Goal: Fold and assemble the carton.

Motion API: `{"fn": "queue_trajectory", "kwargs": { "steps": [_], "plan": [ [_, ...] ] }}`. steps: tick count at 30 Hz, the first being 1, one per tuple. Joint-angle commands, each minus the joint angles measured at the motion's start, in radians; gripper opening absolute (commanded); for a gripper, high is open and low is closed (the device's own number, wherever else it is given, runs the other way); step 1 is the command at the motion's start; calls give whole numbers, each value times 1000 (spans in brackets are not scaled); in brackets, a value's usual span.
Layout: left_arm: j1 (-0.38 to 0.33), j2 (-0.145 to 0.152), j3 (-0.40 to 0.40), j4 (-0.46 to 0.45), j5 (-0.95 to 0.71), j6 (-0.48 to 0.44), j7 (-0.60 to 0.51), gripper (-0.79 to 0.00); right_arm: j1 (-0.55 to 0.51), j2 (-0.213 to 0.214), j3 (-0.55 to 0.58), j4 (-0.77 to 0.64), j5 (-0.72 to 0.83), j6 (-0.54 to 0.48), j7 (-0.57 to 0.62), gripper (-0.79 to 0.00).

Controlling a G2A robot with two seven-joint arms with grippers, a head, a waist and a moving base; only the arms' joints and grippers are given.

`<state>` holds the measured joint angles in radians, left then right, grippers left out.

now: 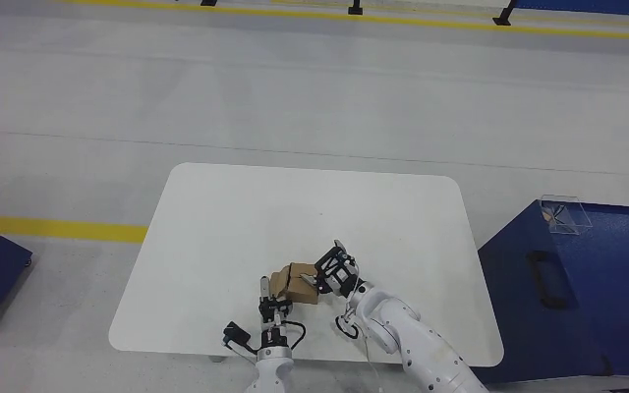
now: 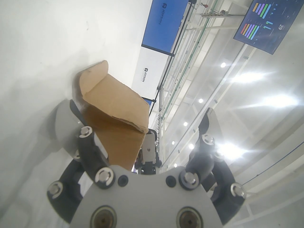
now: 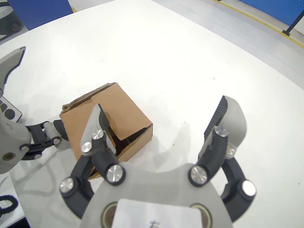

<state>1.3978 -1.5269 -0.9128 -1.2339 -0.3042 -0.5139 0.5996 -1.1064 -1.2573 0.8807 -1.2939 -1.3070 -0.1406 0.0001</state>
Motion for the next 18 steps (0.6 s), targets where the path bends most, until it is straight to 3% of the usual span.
{"fn": "queue_trajectory", "kwargs": {
  "steps": [1,8,18],
  "plan": [
    [-9,-5,-5,18,7,1,10,0,0,-1,1,0,-4,-4,5,0],
    [-22,-20,-23,43,8,-23,25,0,-1,-6,8,2,-13,-17,15,0],
    [-4,-29,-75,-12,-27,-34,3,0,-6,-11,23,1,-23,-27,17,0]
  ]
}}
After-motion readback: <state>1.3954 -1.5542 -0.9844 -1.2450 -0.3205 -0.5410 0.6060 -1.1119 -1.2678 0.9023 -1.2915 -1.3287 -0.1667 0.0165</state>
